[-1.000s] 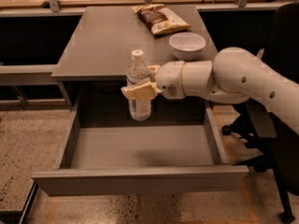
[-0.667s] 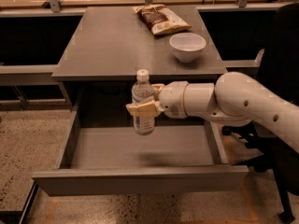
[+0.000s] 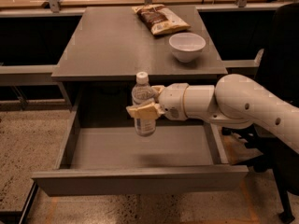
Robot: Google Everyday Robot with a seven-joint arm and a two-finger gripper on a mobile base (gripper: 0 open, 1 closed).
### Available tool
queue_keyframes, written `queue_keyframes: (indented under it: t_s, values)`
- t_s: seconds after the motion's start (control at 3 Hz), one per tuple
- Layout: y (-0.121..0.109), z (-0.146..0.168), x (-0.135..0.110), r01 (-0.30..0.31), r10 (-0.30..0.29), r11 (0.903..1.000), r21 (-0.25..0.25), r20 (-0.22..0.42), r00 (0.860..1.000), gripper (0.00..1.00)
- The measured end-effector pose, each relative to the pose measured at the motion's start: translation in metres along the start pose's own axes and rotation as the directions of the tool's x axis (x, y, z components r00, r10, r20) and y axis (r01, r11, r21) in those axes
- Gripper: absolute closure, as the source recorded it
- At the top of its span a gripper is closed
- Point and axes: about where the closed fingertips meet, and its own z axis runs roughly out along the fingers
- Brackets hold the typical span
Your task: Place blue plastic bottle into top drawer
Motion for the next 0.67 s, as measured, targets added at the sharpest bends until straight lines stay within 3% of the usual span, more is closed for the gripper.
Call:
queue_keyframes:
  t_s: [0.33,0.67]
  values:
    - [0.003,0.005,0.017,0.003,-0.003,0.9999,0.014,-0.034,0.999,1.0]
    - [0.008,0.012,0.054,0.016,-0.014,0.9993,0.033,-0.064,0.998,0.98]
